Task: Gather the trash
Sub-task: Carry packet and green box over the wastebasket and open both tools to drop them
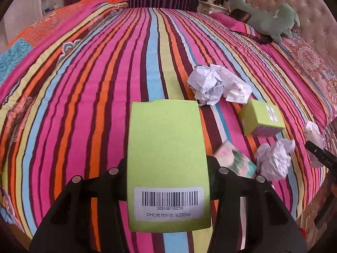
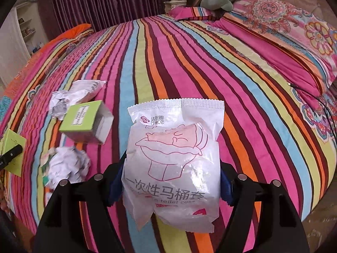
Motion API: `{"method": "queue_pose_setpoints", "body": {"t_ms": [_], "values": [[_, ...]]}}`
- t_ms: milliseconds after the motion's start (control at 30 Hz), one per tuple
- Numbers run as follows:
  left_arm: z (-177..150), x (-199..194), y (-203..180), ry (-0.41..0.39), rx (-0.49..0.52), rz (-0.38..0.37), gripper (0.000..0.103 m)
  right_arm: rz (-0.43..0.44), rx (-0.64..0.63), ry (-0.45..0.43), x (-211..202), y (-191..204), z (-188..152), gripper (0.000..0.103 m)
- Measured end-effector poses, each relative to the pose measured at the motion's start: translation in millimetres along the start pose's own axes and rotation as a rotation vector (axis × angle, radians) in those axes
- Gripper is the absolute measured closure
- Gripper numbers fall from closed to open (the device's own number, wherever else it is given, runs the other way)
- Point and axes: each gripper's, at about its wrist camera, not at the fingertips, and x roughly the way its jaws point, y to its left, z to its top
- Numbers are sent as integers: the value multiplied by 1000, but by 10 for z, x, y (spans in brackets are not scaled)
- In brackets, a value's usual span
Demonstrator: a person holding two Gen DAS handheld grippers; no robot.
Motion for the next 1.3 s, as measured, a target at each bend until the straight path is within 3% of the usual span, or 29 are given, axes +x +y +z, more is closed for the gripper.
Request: {"method": "queue_pose_setpoints", "body": {"t_ms": [333, 567, 733, 1000, 1300], "values": [[-593, -543, -37, -2, 28, -11, 55, 63, -1, -13, -529, 40, -438, 34], [-1143, -895, -115, -3, 56, -32, 55, 144, -8, 0, -923, 147, -958, 34], [-1663, -1070, -258, 30, 104, -54, 55, 214, 24, 56, -1105, 199, -1389, 34], [-2621, -874, -558, 190, 139, -97, 55, 278, 59, 247, -937, 384, -2166, 34], [-3171, -448, -787, 415, 226, -71, 55, 327, 64, 516, -568, 631, -2713, 34]]}}
